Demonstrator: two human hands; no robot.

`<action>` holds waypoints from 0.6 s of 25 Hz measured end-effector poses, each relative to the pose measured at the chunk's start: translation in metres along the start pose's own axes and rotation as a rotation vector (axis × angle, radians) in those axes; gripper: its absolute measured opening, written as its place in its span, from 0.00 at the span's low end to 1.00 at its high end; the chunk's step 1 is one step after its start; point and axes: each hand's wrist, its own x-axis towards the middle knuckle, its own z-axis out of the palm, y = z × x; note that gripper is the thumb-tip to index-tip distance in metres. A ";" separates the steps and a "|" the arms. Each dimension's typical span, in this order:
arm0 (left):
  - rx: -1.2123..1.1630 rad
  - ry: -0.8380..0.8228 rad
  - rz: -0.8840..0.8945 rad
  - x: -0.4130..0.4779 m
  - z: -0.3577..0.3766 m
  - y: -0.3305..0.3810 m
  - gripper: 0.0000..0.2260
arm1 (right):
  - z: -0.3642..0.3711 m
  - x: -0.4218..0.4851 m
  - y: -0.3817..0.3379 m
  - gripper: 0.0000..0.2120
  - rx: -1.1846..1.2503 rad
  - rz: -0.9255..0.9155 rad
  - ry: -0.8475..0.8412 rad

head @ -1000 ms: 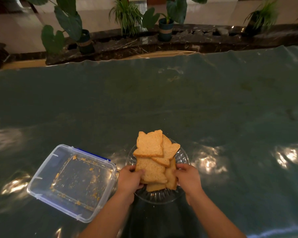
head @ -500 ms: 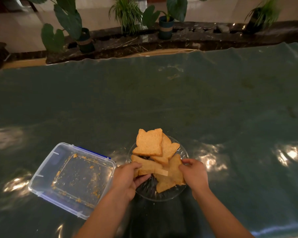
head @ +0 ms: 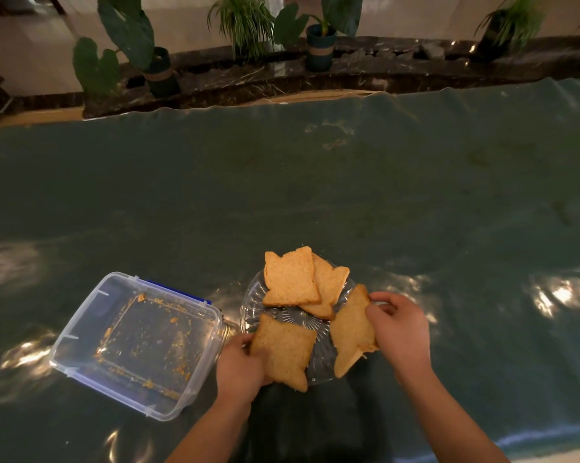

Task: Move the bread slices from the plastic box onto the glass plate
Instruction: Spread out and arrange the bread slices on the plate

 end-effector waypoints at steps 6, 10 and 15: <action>0.434 0.129 0.384 0.003 0.006 0.012 0.16 | -0.005 -0.005 -0.010 0.10 0.302 -0.019 -0.078; 0.521 0.093 0.436 0.009 0.009 0.014 0.15 | 0.017 -0.008 0.005 0.10 0.316 0.121 -0.286; 0.534 0.099 0.473 0.013 0.007 0.009 0.17 | 0.033 0.002 0.042 0.08 -0.260 -0.089 -0.299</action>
